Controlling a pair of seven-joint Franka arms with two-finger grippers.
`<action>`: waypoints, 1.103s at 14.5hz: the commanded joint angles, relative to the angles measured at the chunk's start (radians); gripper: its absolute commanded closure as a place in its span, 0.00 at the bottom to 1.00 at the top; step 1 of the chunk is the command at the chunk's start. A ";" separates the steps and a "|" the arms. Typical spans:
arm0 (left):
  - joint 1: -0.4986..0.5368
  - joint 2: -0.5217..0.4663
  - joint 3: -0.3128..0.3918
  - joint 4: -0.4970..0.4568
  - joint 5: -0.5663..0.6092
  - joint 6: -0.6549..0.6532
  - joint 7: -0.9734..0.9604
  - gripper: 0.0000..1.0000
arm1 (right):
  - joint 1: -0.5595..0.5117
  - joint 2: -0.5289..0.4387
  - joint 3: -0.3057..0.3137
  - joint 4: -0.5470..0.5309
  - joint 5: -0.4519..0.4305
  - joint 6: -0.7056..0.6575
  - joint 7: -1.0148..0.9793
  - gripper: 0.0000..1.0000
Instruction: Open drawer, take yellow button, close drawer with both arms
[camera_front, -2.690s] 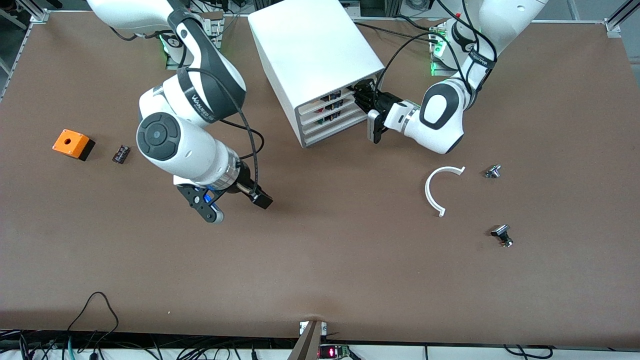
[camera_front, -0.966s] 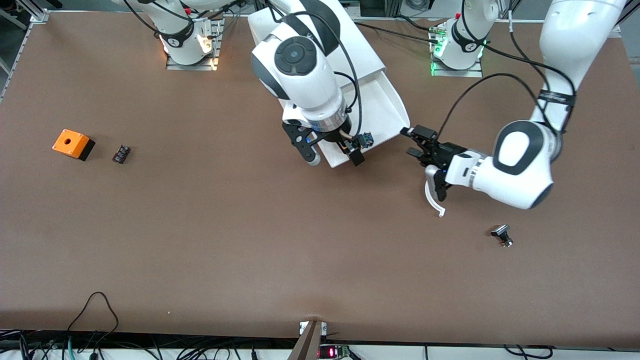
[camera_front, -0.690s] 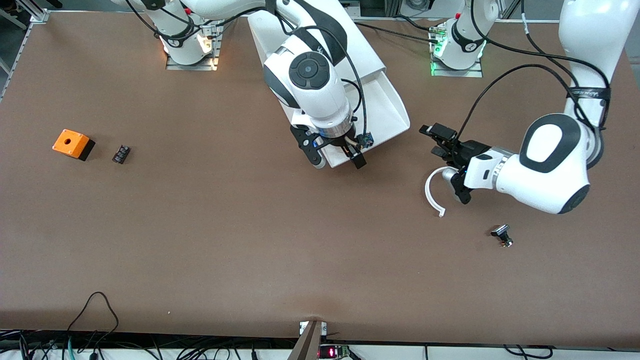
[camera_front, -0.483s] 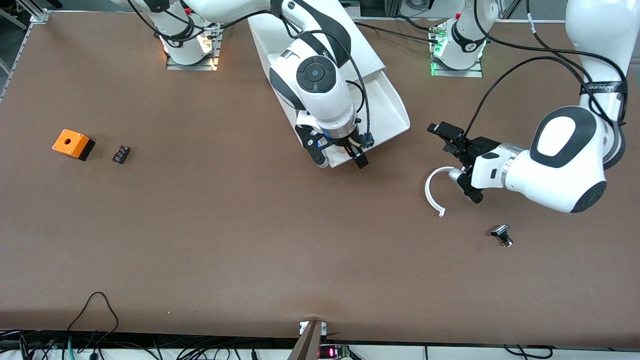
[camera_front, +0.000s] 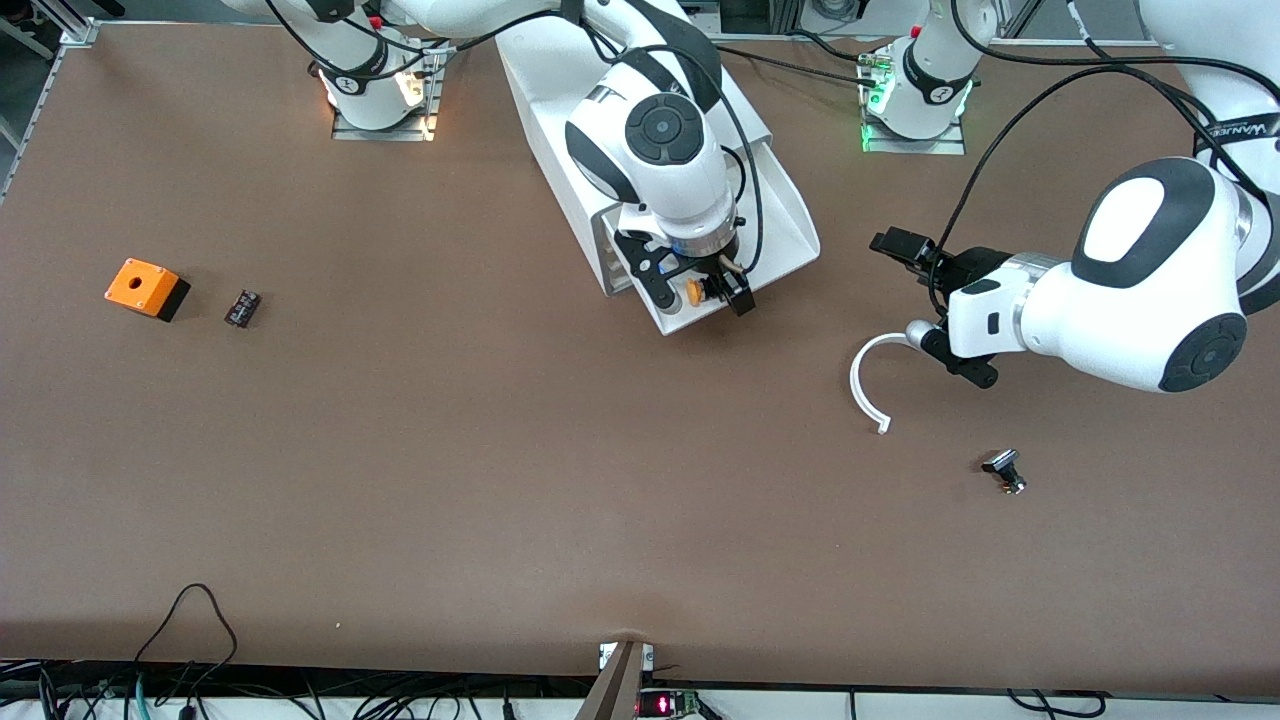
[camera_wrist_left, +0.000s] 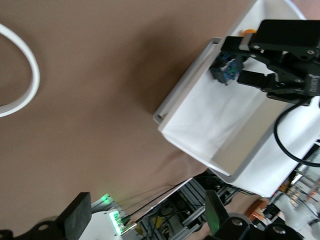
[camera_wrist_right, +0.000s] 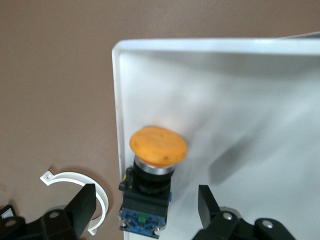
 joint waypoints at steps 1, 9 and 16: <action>-0.029 -0.035 -0.002 0.047 0.108 -0.019 -0.052 0.00 | 0.012 0.021 -0.003 0.038 -0.015 -0.015 0.010 0.49; -0.125 0.026 0.014 0.261 0.395 0.003 -0.085 0.00 | -0.007 -0.030 -0.002 0.049 -0.005 -0.098 -0.008 1.00; -0.112 -0.037 0.013 0.114 0.386 0.160 -0.293 0.00 | -0.113 -0.137 -0.005 0.054 0.041 -0.213 -0.241 1.00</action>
